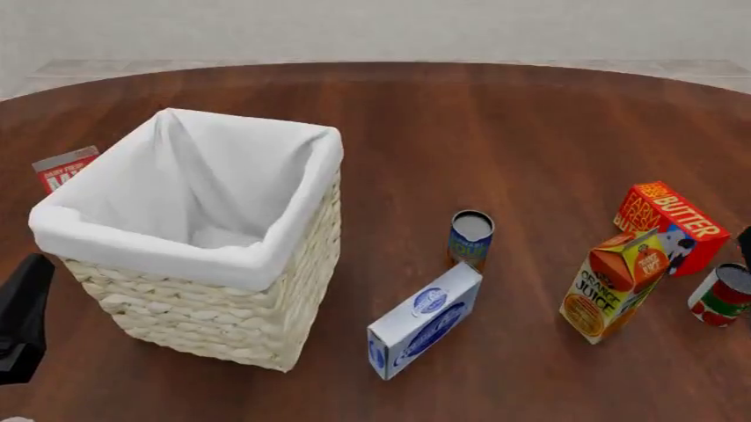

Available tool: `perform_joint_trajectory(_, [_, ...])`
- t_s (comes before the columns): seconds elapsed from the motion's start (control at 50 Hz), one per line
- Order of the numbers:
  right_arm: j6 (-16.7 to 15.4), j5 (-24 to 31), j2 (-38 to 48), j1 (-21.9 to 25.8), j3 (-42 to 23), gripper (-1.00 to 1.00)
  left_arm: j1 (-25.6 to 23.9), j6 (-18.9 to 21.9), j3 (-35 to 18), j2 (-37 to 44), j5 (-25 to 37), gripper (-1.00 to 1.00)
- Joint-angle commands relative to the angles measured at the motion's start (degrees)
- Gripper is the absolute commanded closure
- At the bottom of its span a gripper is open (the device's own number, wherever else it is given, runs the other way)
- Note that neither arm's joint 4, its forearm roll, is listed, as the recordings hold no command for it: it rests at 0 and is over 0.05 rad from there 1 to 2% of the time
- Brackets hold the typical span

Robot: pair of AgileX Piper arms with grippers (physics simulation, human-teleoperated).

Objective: Pick up the alphabet soup and the tomato sauce, and put them in the basket.

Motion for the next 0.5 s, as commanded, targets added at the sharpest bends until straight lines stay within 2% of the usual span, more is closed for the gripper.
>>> perform_joint_trajectory(0.02, [0.0, 5.3, -0.1, 0.4, -6.0, -1.0, 0.0, -0.1, 0.0, 0.0, -0.1, -1.0])
perform_joint_trajectory(0.1, [1.0, 6.8, 1.0, -0.4, -7.7, -1.0, 0.1, -0.1, 0.0, 0.0, -0.1, -1.0])
perform_joint_trajectory(0.12, [-0.3, 7.0, 1.6, -0.5, -8.3, -1.0, 0.1, -0.1, 0.0, 0.0, -0.1, -1.0])
perform_joint_trajectory(0.18, [0.7, 8.2, 2.6, -0.3, -10.5, -1.0, 0.1, -0.1, 0.0, 0.0, -0.1, -1.0])
perform_joint_trajectory(0.28, [-0.6, 10.2, 5.1, -0.4, -14.1, -1.0, 0.0, 0.2, 0.0, 0.0, -0.1, -1.0])
perform_joint_trajectory(0.3, [-2.5, 10.8, 6.6, -0.3, -15.2, -1.0, -0.1, 0.3, 0.0, 0.0, 0.0, -1.0])
perform_joint_trajectory(0.34, [-4.0, 11.9, 7.0, 0.3, -16.6, -1.0, -0.1, 0.3, 0.0, 0.0, 0.0, -1.0])
perform_joint_trajectory(0.42, [-3.3, 13.7, 9.6, -0.8, -19.6, -1.0, -0.1, 0.3, 0.0, 0.0, 0.1, -1.0])
perform_joint_trajectory(0.48, [-3.7, 14.5, 10.6, -1.4, -21.1, -1.0, -0.1, 0.3, 0.0, 0.0, 0.1, -1.0])
perform_joint_trajectory(0.5, [-5.0, 15.4, 12.1, -3.1, -22.5, -1.0, -0.1, 0.4, 0.0, 0.0, 0.1, -1.0])
